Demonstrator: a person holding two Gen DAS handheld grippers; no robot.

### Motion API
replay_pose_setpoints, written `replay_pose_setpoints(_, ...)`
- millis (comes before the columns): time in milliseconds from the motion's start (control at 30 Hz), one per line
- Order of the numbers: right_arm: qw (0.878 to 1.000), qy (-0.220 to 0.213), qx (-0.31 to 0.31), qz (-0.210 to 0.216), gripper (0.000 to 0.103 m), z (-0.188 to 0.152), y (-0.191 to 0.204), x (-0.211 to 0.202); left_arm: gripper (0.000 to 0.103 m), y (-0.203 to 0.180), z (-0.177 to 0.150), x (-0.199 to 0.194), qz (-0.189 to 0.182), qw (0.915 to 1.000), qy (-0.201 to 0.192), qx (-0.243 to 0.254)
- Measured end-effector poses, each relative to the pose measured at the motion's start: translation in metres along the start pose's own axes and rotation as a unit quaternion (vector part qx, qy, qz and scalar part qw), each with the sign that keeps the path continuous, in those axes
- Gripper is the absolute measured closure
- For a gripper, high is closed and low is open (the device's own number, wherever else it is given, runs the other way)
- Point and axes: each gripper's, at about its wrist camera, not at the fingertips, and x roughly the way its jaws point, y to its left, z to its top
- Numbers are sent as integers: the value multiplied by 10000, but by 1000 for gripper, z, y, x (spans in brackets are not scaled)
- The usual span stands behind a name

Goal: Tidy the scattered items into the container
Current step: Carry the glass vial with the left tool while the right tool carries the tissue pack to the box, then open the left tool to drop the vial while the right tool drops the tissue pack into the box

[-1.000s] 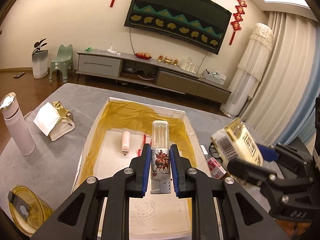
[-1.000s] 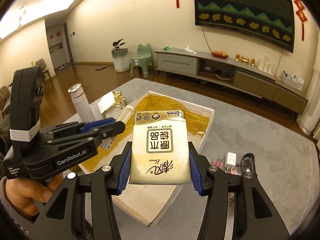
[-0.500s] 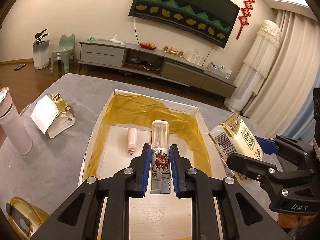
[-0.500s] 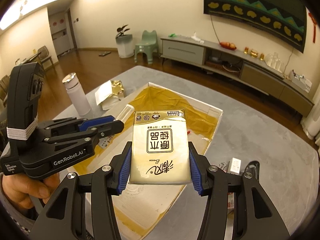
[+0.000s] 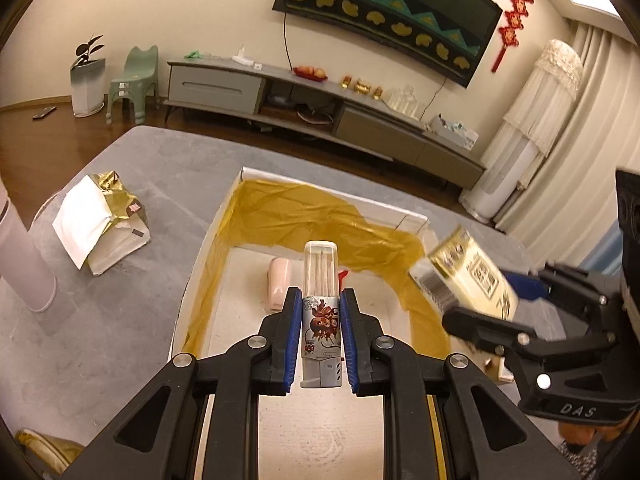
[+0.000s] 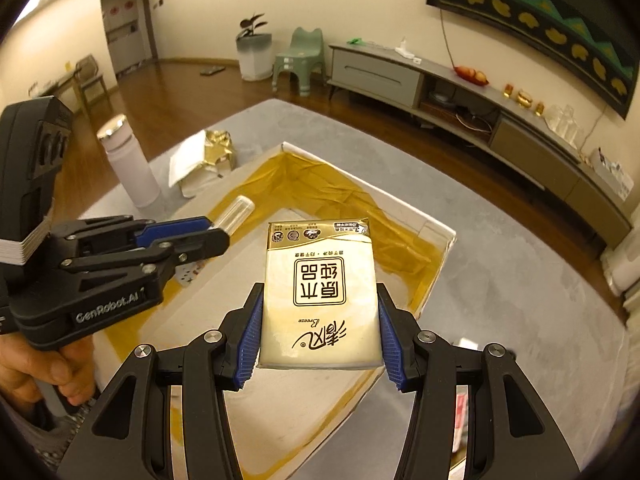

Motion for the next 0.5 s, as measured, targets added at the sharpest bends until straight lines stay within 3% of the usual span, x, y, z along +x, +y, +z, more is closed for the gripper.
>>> replay_pose_setpoints(500, 9952, 572, -761, -236, 49, 16, -10, 48, 83, -8, 8, 3, 153, 9986, 146, 478)
